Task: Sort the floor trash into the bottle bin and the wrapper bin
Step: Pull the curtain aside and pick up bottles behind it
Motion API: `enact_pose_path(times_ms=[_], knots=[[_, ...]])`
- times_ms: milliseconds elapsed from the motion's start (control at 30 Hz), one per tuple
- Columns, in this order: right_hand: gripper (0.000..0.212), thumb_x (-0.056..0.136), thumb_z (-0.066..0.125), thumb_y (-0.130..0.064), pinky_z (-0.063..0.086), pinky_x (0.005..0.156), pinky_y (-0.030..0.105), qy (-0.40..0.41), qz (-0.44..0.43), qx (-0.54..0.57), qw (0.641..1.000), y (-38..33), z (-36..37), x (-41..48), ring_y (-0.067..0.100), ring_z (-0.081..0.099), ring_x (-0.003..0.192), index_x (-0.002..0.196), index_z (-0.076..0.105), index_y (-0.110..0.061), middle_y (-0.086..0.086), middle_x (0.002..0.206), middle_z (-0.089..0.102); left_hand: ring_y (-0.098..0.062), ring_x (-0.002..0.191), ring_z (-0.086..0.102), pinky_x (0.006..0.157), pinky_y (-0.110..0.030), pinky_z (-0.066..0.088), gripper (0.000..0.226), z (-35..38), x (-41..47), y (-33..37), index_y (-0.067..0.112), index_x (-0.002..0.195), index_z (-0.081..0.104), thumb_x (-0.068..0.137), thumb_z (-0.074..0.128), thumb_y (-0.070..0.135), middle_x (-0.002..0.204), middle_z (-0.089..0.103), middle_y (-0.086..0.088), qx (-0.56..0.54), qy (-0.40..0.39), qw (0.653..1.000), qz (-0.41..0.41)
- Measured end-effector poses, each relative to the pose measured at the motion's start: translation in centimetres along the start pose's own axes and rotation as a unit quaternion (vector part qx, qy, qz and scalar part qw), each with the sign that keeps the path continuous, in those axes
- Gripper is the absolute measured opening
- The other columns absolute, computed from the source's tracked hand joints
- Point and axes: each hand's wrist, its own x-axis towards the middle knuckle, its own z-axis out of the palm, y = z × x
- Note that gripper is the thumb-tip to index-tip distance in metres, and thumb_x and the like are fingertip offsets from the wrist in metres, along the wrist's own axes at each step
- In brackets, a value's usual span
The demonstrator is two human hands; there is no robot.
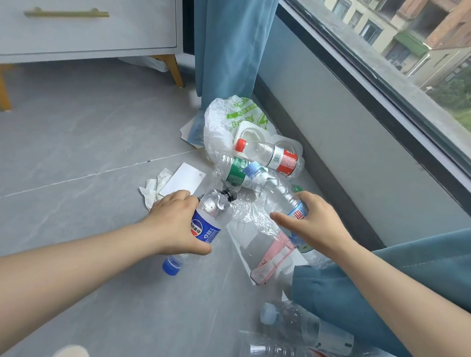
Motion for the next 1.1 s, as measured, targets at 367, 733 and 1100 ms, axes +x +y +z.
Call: enact_pose_path(times_ms=[367,733,1100], knots=[[0.057,0.066,0.066,-0.072,0.05,0.069,0.028,0.034,0.008,0.072,0.997,-1.3,-3.5,-1.8,0.011,0.059,0.081,0.099,0.058,-0.027,-0.006,0.09,0.06,-0.016,0.1,0.045,0.075,-0.025,0.035,0.058,-4.3,-2.6,1.6,0.02,0.092,0.043,0.059,0.075,0.056,0.106,0.045,0.003,-0.041,0.034,0.998,-0.011],[0.035,0.074,0.074,-0.053,0.049,0.057,0.026,0.093,0.023,0.228,0.969,-8.2,-10.3,0.0,0.009,0.061,0.061,0.084,0.059,-0.023,-0.002,0.07,0.066,-0.004,0.076,0.053,0.057,-0.022,0.038,0.053,-14.6,-1.3,4.5,0.03,0.085,0.039,0.058,0.08,0.051,0.089,0.052,0.011,-0.171,0.095,0.98,-0.045],[0.032,0.074,0.075,-0.054,0.052,0.066,0.034,0.098,0.026,0.319,0.942,-22.3,-29.0,-1.5,0.01,0.067,0.067,0.087,0.061,-0.029,-0.006,0.072,0.07,-0.005,0.082,0.061,0.065,-0.021,0.047,0.06,-37.1,-8.4,10.3,0.028,0.102,0.051,0.056,0.083,0.051,0.095,0.065,0.01,-0.277,0.106,0.95,-0.095]])
